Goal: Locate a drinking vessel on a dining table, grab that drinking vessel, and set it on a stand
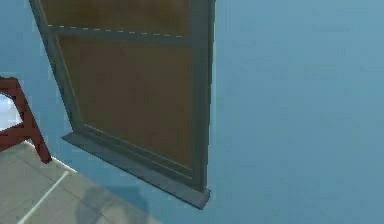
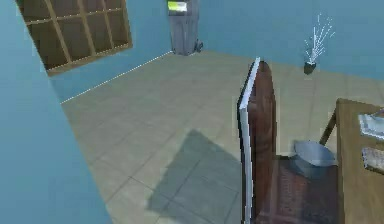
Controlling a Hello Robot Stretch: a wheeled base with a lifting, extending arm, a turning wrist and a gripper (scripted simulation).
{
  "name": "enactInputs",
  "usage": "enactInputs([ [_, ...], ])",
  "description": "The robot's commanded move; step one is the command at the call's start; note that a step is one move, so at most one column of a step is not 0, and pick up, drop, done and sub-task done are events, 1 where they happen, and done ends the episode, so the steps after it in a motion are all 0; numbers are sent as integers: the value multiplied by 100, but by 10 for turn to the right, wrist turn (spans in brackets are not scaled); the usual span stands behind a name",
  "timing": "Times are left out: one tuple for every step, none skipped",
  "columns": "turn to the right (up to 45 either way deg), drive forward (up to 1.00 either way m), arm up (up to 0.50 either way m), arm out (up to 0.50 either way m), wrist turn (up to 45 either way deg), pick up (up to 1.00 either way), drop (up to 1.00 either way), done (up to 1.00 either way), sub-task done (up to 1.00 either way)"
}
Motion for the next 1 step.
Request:
enactInputs([
  [-450,0,0,0,0,0,0,0,0],
])
